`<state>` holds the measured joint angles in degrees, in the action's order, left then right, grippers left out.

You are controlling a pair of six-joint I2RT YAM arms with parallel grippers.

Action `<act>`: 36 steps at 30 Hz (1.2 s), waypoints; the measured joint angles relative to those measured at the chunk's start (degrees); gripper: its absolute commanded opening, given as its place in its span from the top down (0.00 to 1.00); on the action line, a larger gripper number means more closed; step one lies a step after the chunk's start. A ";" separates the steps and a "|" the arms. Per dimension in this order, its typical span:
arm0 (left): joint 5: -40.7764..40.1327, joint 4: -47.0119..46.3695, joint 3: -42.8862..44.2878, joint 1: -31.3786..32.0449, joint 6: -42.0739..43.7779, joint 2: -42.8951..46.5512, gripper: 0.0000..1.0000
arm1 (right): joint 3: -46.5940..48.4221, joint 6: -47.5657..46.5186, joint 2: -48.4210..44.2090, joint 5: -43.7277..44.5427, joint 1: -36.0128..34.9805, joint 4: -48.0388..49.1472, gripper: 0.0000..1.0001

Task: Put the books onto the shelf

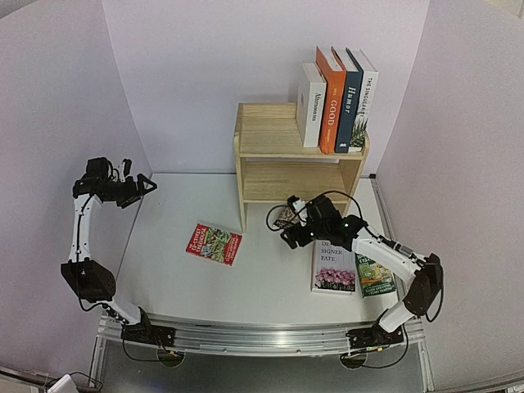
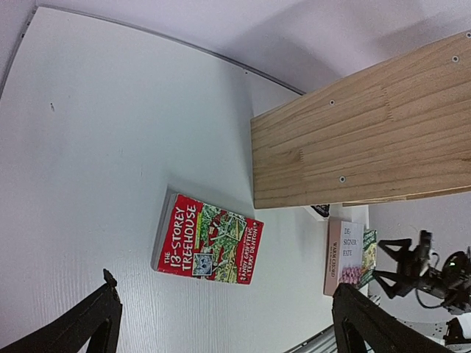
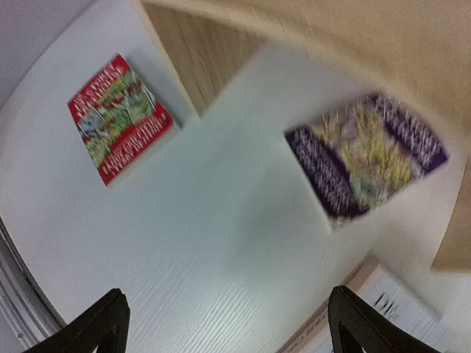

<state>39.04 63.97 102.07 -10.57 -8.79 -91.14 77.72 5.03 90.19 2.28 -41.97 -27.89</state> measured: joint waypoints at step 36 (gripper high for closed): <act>1.51 -0.13 -3.97 0.02 1.39 4.12 0.00 | -28.53 30.20 -3.41 -14.24 35.70 -5.57 0.09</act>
<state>40.55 63.85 98.10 -10.55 -7.40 -87.02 49.19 35.22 86.78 -11.96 -6.27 -33.45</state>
